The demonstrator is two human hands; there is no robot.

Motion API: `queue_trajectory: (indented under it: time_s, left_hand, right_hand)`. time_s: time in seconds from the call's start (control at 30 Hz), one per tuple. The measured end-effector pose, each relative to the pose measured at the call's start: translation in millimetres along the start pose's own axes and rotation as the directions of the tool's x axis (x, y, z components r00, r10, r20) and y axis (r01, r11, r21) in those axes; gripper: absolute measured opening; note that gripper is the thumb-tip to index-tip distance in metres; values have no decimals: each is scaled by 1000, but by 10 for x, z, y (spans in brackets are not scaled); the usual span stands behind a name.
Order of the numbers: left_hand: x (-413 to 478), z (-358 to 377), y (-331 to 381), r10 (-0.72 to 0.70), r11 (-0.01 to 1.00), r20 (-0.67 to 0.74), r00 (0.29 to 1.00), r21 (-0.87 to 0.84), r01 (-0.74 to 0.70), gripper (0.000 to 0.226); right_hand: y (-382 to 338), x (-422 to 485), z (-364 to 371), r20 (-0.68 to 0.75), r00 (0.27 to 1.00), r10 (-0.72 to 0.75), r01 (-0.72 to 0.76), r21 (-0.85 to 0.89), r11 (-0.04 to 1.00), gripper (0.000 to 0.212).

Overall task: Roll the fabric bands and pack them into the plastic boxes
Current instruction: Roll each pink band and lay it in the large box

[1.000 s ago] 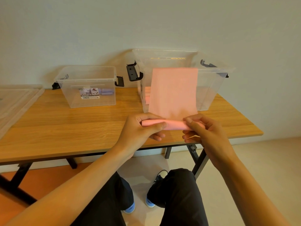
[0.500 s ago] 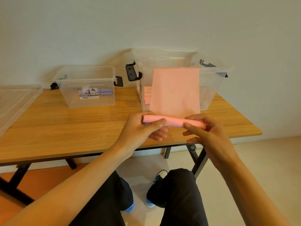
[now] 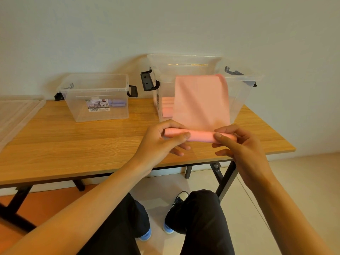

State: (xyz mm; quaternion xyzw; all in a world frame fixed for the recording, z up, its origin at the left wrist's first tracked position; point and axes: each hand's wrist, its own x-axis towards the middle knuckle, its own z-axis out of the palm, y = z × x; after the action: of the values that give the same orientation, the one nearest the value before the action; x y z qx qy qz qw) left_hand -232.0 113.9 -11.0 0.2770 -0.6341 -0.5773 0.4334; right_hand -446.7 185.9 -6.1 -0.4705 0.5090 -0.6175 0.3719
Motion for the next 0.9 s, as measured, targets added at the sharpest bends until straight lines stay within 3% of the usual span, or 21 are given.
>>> queue_trajectory:
  time_s: [0.47,0.7,0.9]
  left_hand:
    - [52,50,-76,19,1000,-69,997,-5,-20,19]
    - [65,30,-78,49,999,-8,999,-21,-49,28]
    - [96,60,-111,48,999,-82,995,-5,-49,22]
  right_hand:
    - [47,40,-40,37,999,-12,17,-127,992,31]
    - [81,60,-41,6,1000,5,-5,-82,997,32]
    - [66,49,-25,31,1000,-1,5,-112,994,32]
